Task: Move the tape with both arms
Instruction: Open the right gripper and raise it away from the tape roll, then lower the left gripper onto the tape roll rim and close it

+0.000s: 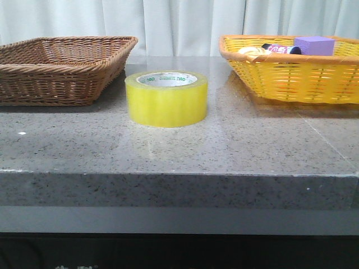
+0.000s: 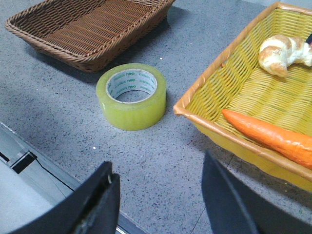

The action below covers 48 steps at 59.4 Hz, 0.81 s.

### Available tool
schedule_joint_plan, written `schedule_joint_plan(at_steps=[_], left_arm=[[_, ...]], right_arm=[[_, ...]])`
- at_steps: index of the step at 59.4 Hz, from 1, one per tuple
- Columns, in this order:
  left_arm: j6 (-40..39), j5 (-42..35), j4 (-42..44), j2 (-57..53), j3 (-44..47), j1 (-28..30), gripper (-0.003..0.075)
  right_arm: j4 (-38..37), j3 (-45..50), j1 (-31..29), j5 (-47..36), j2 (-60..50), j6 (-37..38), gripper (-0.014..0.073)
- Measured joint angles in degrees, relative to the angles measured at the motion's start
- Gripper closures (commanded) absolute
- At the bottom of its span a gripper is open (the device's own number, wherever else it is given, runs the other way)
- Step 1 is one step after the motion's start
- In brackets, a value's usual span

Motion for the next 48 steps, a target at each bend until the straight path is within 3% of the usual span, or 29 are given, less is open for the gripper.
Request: schedule_joint_plan(at_steps=[29,48], left_arm=[[17.74,15.68,-3.42,25.38,-21.60,0.00,0.0153],[20.54,20.92,-5.50,39.51,-33.64,-0.12,0.0153]], right_arm=[[0.00,0.00,0.00,0.00,0.00,-0.13,0.0181],[0.02,0.00,0.00,0.00,0.00,-0.13,0.0181]])
